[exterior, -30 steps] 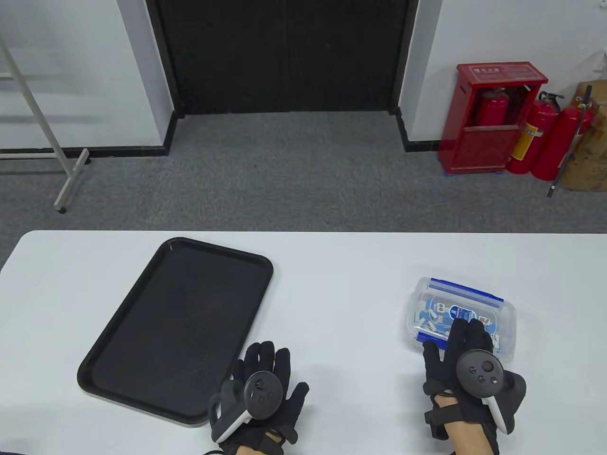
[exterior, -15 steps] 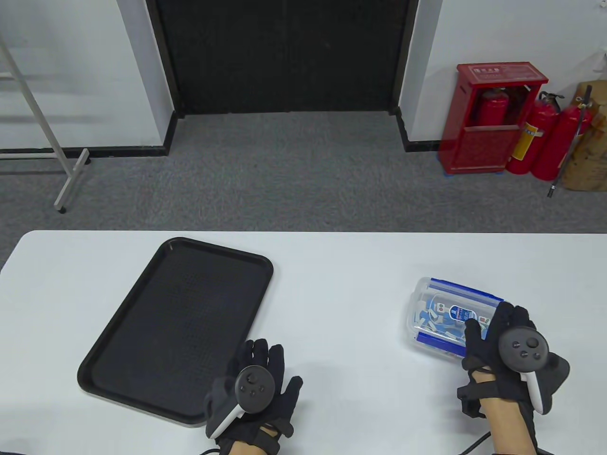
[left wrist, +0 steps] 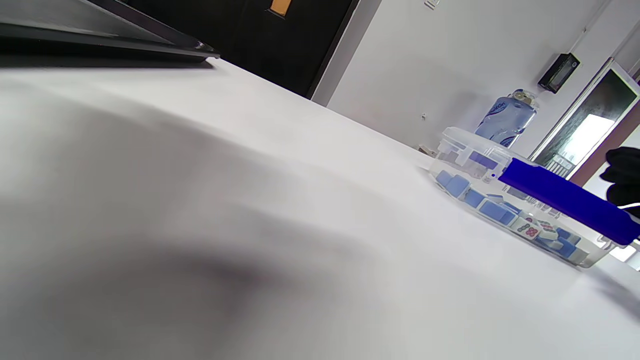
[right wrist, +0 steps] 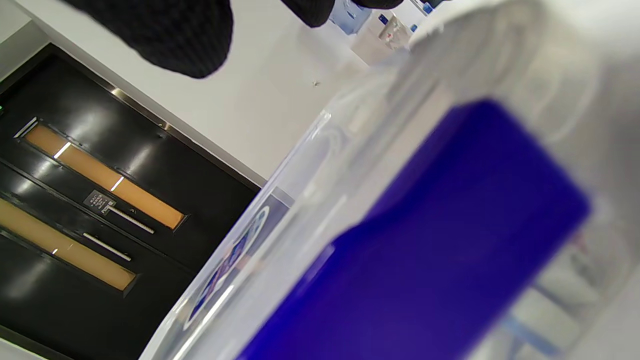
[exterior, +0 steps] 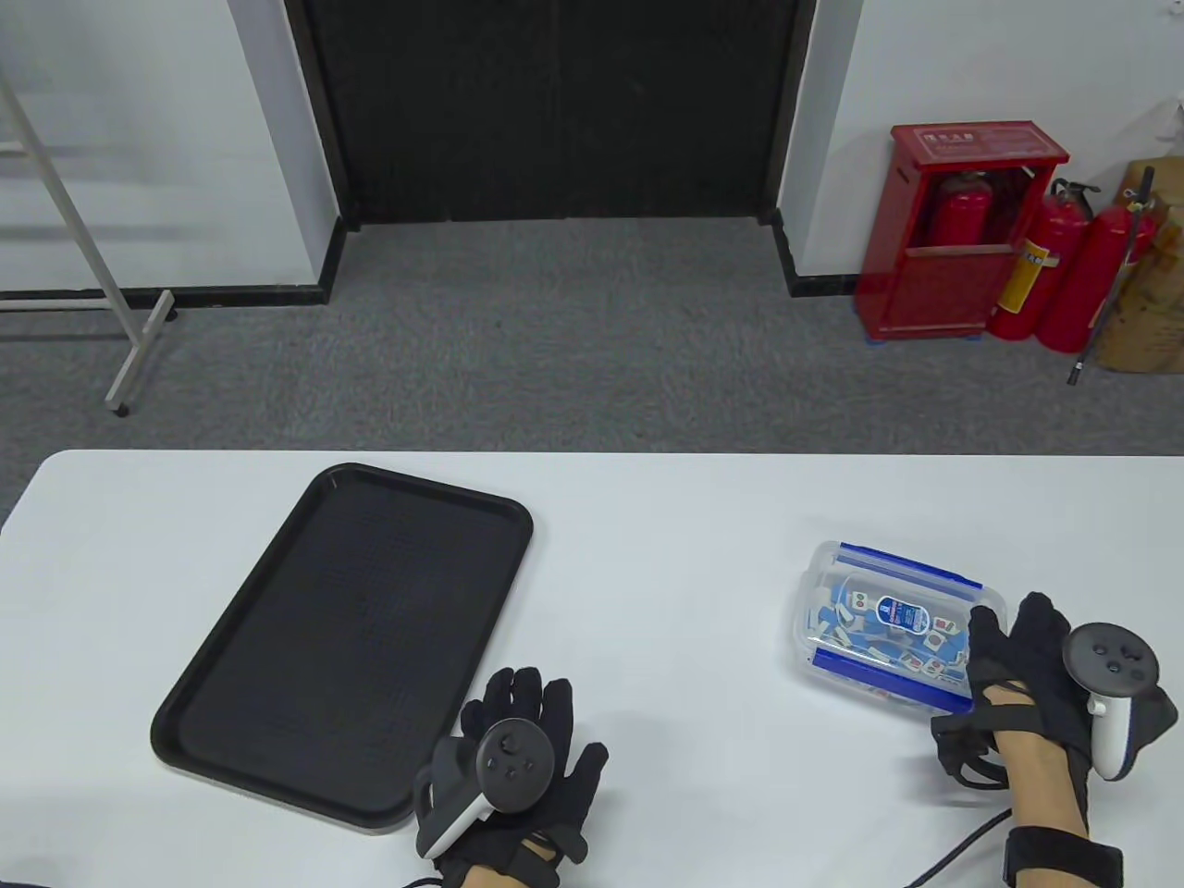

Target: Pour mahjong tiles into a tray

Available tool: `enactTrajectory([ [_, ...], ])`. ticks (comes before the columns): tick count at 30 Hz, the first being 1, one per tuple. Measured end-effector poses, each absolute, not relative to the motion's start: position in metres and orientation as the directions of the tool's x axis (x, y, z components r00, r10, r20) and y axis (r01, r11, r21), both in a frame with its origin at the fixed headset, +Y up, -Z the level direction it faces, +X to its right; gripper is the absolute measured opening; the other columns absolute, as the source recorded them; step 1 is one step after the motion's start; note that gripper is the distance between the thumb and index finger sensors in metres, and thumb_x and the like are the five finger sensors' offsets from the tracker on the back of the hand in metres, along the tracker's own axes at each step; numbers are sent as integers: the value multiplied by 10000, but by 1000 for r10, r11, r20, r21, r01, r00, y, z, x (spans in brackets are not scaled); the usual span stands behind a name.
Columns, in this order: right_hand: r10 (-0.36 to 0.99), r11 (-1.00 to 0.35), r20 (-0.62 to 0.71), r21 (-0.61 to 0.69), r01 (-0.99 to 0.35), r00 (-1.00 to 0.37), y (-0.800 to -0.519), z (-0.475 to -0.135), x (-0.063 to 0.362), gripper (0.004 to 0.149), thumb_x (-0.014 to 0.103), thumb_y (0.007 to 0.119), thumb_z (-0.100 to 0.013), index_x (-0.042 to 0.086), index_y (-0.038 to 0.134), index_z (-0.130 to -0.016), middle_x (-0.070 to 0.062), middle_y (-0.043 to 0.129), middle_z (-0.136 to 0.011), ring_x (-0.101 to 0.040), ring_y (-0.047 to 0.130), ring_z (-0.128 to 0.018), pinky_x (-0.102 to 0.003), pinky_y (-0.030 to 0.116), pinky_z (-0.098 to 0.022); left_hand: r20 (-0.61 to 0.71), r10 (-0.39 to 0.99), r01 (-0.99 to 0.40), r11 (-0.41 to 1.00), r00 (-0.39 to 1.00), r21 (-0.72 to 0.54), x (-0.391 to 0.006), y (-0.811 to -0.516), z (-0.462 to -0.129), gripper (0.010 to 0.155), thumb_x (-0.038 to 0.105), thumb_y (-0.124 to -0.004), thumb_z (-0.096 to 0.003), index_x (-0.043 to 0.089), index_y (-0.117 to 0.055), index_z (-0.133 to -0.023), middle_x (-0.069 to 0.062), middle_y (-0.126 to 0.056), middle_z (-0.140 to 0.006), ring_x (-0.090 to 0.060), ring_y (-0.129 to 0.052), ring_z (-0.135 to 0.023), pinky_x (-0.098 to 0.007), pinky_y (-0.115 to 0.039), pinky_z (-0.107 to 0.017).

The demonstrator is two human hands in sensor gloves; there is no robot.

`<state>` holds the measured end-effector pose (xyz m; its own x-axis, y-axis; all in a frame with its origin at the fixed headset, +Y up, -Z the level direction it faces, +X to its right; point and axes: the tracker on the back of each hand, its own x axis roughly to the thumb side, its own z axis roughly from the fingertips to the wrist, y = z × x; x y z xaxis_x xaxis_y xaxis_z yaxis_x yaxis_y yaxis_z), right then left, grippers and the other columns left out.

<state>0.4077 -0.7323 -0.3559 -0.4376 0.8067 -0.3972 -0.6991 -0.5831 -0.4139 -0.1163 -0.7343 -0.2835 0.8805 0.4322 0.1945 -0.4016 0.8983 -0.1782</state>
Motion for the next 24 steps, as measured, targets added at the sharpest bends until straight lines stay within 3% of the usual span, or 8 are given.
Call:
enactTrajectory([
  [6,825,-545,-392,-354,-760,-408,-747,-373,410,753,438,792,-437,227,415,-1055,-104,315,-1144,-533,371,-979,-668,376,-661,177,459,-428,884,871,-186,-119,-734,-285,777,637,-561,-540,202,-326,-1139,-133,-191,-1182,-364,-14,-1054,-587,-88,-657],
  [11,828,-516,-396,-259,-817,-398,-764,-381,412,722,405,788,-443,332,383,-1037,56,216,-1151,-512,448,-943,-605,516,-600,159,480,-452,873,863,-184,-124,-733,-287,777,634,-562,-541,197,-326,-1139,-139,-194,-1182,-368,-15,-1053,-587,-87,-656],
  [13,846,-498,-372,-293,-817,-382,-761,-381,413,721,373,824,-432,295,438,-1036,0,293,-1147,-550,503,-899,-602,574,-541,147,494,-468,865,857,-181,-127,-733,-289,778,632,-563,-541,194,-327,-1139,-140,-198,-1179,-370,-16,-1053,-587,-86,-656],
  [17,794,-564,-402,-204,-800,-456,-755,-378,408,737,376,824,-429,290,408,-1032,-39,293,-1132,-538,537,-880,-608,565,-553,117,492,-471,866,862,-167,-132,-733,-292,776,630,-562,-542,193,-326,-1138,-146,-199,-1180,-373,-17,-1052,-588,-86,-655],
  [24,626,-657,-486,91,-748,-609,-736,-372,387,894,392,842,-398,216,204,-999,-205,343,-1011,-521,684,-767,-602,649,-477,57,552,-538,827,832,-162,-143,-734,-290,776,626,-564,-542,190,-325,-1138,-151,-203,-1178,-378,-19,-1050,-589,-83,-652],
])
